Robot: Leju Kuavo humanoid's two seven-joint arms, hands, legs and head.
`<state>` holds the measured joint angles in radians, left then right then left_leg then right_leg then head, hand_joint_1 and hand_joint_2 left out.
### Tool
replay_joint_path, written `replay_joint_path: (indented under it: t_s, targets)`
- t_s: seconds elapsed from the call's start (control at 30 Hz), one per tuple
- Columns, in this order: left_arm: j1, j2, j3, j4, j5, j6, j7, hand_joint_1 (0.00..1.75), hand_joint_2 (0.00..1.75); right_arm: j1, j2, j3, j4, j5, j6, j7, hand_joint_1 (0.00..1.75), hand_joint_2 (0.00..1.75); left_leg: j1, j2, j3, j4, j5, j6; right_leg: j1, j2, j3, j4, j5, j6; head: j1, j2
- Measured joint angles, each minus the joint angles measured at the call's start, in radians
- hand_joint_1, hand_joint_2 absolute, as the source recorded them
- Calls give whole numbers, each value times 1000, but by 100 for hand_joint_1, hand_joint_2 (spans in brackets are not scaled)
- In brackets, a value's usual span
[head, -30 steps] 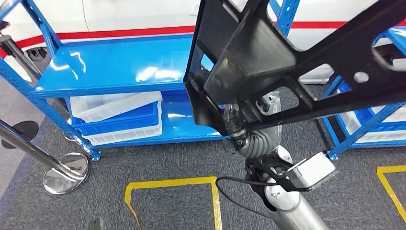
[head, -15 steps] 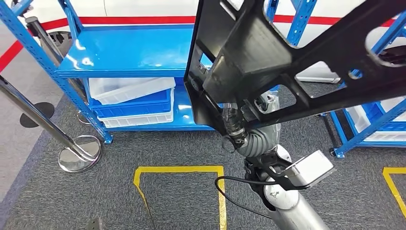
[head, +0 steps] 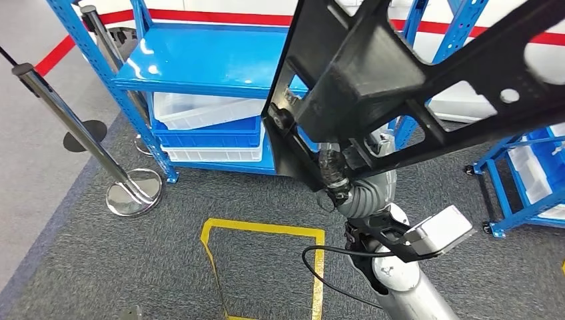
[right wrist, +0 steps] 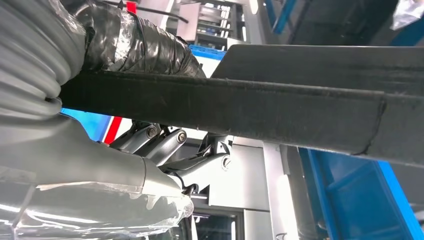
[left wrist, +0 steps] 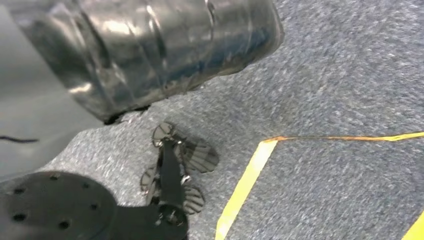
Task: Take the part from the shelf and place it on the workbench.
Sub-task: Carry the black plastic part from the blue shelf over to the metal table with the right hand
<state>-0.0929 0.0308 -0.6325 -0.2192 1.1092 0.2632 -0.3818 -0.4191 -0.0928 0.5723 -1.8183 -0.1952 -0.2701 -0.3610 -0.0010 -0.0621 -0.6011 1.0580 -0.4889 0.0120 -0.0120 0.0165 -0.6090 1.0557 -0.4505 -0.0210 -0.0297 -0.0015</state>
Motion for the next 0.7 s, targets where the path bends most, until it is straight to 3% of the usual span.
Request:
replay_joint_path:
  t_s: [0.1,0.17,0.2,0.23,0.27,0.33,0.37,0.47,0.53,0.6,0.63,0.67,0.7]
  targets:
    - [-1,-1,0,0,0,0,3,0,0,3,0,-2,-1,-10,3,-6,175,175,6,41,-74,149,-73,-17,0,-26,3,-8,4,-10,-8,0]
    - [0,-1,0,0,0,0,7,0,0,10,0,-5,-1,-16,4,-7,175,175,12,48,-119,233,-93,-26,1,-46,2,-8,3,-10,-8,0]
    - [1,-1,0,0,0,0,8,0,0,13,0,-6,-1,-18,5,-7,175,175,14,51,-117,225,-76,-28,1,-55,2,-8,3,-10,-8,0]
    - [2,-1,0,0,0,0,9,0,0,14,0,-6,-1,-20,6,-7,175,175,15,59,-97,180,-45,-29,1,-64,2,-8,2,-9,-8,0]
    - [2,-1,0,0,0,0,9,0,0,15,0,-7,-2,-21,7,-7,175,175,16,74,-65,113,-11,-29,1,-73,3,-8,1,-8,-8,0]
    - [-2,-1,0,0,0,0,9,0,0,15,0,-8,-4,-23,8,-7,175,175,8,104,-12,1,27,-22,5,-89,4,-7,0,0,-8,0]
    - [-4,-1,0,0,0,-1,9,0,0,16,0,-8,-5,-23,8,-8,175,175,3,110,-2,-23,31,-16,7,-97,5,-7,-1,5,-8,0]
    - [-1,0,0,0,1,-2,8,0,0,19,-1,-10,-7,-25,16,-8,175,175,-1,86,-3,-34,37,5,5,-113,7,-8,-3,23,-6,0]
    - [1,1,0,1,1,-2,8,0,0,20,-1,-12,-9,-28,20,-9,175,175,2,70,2,-44,46,20,1,-80,-8,30,-32,31,-4,0]
    - [0,0,0,1,2,-2,8,0,0,24,-4,-16,-10,-31,22,-10,175,175,2,52,2,-48,50,30,1,-35,-61,144,-92,32,1,0]
    - [-1,1,0,1,2,-2,8,0,0,28,-5,-17,-10,-33,22,-11,175,175,1,41,1,-47,51,33,2,-25,-92,208,-118,31,3,0]
    - [-1,1,0,1,2,-3,8,0,0,33,-7,-17,-10,-35,22,-11,175,175,0,29,0,-46,51,34,2,-21,-114,254,-130,31,3,0]
    - [-1,1,0,1,2,-3,8,0,0,36,-8,-17,-10,-37,22,-11,175,175,0,16,0,-44,51,34,2,-19,-119,265,-122,30,3,0]
